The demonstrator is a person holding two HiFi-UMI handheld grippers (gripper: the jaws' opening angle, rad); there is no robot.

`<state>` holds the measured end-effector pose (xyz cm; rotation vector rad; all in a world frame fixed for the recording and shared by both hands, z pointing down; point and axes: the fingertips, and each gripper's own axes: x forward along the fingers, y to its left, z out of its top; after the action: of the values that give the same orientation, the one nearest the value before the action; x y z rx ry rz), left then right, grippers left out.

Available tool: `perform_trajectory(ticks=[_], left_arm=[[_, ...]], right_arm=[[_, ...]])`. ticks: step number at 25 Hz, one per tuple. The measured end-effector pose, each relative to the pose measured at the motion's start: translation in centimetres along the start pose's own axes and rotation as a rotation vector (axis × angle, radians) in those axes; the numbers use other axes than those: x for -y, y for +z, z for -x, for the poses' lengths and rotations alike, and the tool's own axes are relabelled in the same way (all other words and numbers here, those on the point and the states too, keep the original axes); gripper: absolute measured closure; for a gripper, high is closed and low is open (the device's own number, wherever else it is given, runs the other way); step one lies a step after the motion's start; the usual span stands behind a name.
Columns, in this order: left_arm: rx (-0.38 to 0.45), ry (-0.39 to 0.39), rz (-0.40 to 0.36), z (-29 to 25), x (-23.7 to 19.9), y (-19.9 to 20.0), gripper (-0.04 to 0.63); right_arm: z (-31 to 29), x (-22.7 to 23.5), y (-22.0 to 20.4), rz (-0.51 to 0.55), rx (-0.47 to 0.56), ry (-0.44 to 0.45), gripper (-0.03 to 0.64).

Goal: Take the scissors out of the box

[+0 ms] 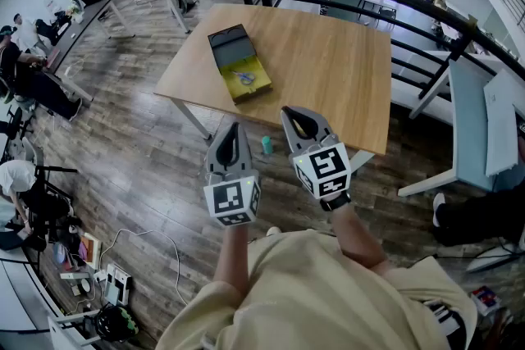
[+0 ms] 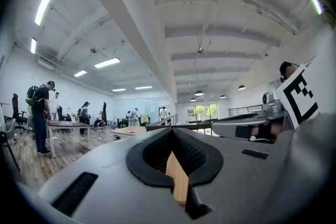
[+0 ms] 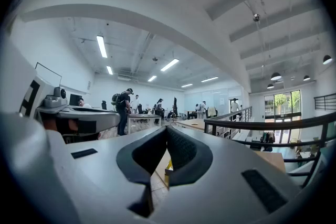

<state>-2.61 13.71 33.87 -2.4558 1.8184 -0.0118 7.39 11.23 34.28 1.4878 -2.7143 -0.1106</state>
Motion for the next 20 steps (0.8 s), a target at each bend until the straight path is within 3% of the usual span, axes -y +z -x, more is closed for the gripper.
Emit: perform_trajectory(ticks=[8, 20], left_arm=[[-0.007, 0.031, 0.048, 1.0, 2.7, -0.7, 0.584], [-0.014, 0.08, 0.046, 1.7, 6.0, -1.4, 0.584]], right_arm=[[2.8, 1.1, -2.3, -0.024, -0.032, 0.031, 0.603], [5.2, 4.1, -3.8, -0.079, -0.06, 0.036, 0.603]])
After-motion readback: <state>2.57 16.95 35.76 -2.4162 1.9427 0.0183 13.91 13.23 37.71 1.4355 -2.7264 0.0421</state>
